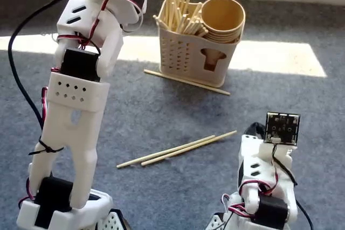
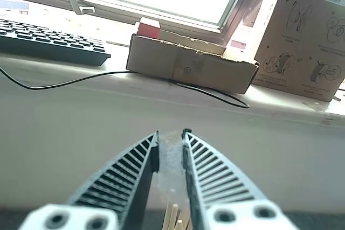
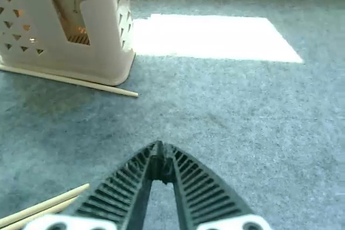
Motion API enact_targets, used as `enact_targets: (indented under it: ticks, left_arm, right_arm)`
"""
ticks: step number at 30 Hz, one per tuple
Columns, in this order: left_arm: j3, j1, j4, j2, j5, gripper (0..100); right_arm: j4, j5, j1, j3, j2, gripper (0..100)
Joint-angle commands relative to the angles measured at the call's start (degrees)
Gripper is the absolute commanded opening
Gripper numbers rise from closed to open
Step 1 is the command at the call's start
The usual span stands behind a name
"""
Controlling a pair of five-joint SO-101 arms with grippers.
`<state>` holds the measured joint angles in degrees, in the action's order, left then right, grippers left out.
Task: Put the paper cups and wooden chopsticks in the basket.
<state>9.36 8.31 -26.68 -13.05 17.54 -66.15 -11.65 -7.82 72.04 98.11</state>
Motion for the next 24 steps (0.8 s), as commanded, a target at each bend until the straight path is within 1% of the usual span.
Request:
enact_targets:
  ticks: [1,6,11,16,18,22,24]
  left_arm:
    - [3.4,-0.6,0.0,-2.7,0.7,9]
    - [3.5,-0.6,0.0,-2.7,0.7,9]
    - [3.5,-0.6,0.0,-2.7,0.7,9]
    - [3.6,-0.6,0.1,-2.7,0.7,9]
    - [3.6,-0.6,0.1,-2.7,0.7,9]
    - [3.6,-0.6,0.1,-2.7,0.7,9]
    - [3.6,-0.6,0.1,-2.7,0.7,9]
  right_arm:
    - [0.2,-0.5,3.5,-7.6,-11.2,0.8]
    - [1.4,-0.4,8.1,-15.9,-28.5,1.2]
    - [10.9,-0.4,8.6,-19.0,-42.1,1.3]
    - [21.7,-0.4,8.7,-19.2,-51.9,1.5]
    - [23.4,-0.4,9.4,-19.5,-55.4,4.9]
    - [27.0,-0.8,12.3,-19.6,-61.1,16.2]
    - [29.3,-1.2,13.9,-19.6,-63.8,17.0]
